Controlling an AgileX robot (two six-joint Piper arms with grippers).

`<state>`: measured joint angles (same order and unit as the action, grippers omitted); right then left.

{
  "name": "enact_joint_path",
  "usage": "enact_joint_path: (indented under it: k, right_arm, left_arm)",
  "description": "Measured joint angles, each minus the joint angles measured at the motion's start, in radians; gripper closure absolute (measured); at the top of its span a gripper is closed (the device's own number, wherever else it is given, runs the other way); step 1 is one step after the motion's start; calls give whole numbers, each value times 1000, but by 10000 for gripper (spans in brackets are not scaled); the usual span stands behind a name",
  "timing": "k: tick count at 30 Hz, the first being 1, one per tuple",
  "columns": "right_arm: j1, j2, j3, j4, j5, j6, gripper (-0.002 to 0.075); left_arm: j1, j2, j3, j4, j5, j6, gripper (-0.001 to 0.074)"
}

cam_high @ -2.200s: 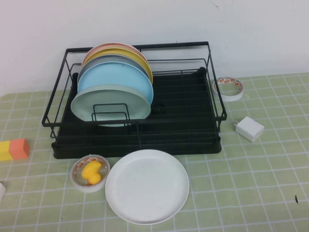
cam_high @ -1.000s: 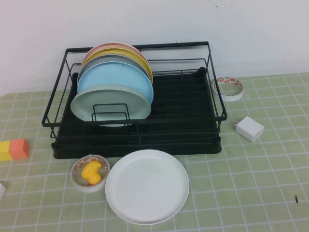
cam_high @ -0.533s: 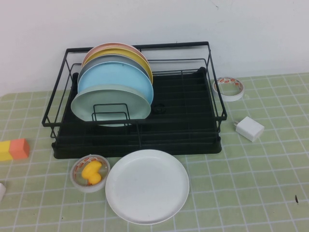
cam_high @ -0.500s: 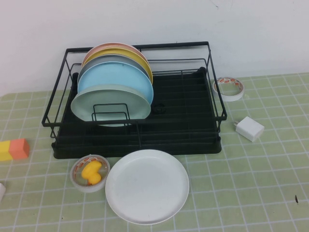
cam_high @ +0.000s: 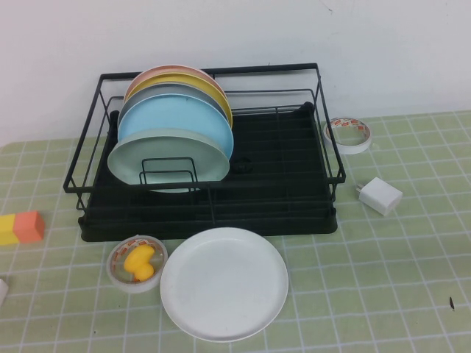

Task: Place plate on rack
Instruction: Pick up the plate from the table

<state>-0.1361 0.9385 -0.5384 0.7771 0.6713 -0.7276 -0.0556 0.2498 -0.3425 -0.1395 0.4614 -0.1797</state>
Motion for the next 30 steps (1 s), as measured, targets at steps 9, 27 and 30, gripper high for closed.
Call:
enact_joint_path:
  k: [9, 27, 30]
  right_arm:
    - [197, 424, -24, 527, -141, -450, 726]
    - [507, 1016, -466, 571, -132, -392, 524]
    - [507, 1055, -508, 569, -120, -384, 440]
  left_arm:
    - [0, 0, 59, -123, -74, 0, 737]
    - [0, 0, 62, -125, -82, -2, 737]
    - [0, 0, 62, -125, -82, -2, 737]
